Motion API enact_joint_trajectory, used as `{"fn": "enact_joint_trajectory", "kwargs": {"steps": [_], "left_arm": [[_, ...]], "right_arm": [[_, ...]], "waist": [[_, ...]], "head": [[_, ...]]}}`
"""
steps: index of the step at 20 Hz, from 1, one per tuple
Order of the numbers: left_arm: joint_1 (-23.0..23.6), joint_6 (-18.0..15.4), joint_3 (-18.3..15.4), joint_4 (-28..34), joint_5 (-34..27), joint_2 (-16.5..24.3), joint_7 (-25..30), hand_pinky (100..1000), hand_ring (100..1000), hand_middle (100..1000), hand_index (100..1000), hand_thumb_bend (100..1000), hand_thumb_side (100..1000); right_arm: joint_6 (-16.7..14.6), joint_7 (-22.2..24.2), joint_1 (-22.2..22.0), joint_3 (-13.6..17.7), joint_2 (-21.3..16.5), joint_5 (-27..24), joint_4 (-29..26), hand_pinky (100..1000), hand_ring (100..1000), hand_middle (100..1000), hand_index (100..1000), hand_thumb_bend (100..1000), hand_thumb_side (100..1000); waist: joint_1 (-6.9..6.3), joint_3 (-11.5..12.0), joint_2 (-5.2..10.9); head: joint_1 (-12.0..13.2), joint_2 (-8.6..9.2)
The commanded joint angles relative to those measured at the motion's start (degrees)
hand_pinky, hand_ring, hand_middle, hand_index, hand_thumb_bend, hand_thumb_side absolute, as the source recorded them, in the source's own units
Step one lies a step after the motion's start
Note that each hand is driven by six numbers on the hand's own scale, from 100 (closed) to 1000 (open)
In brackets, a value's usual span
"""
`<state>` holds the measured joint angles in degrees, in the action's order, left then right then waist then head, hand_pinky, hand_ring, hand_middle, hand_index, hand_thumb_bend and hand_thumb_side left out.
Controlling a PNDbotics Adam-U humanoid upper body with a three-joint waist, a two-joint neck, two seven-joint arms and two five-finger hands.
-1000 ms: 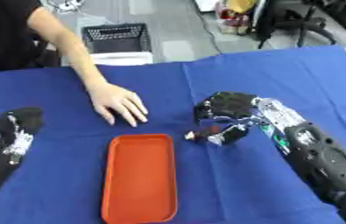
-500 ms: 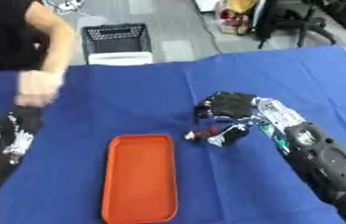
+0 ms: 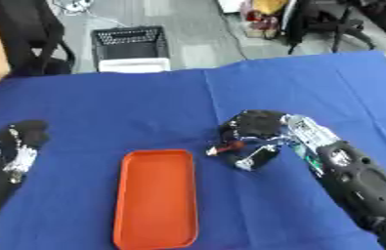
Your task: Pick up objects on the table and place them in the box.
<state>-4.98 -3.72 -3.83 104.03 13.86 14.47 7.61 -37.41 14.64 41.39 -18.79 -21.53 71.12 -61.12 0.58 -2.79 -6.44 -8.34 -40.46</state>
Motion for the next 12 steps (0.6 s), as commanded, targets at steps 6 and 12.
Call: {"fn": "enact_joint_trajectory", "kwargs": {"steps": [6,12], "left_arm": [[-0.6,0.1,-0.1,0.9,0.2,0.3,0.0,835,759,834,796,350,834],[-0.6,0.1,-0.1,0.8,0.1,0.2,-0.1,835,759,834,796,346,837]], "right_arm": [[-0.8,-0.7,0.4,0.0,-0.2,2.2,1.7,517,647,684,679,184,431],[-0.8,-1.7,0.6,0.1,0.0,2.8,1.7,514,641,674,632,147,379]], "waist": [[-0.18,0.0,0.85],[-0.17,0.1,0.83]], "head": [[0.1,0.35],[0.1,0.39]]}}
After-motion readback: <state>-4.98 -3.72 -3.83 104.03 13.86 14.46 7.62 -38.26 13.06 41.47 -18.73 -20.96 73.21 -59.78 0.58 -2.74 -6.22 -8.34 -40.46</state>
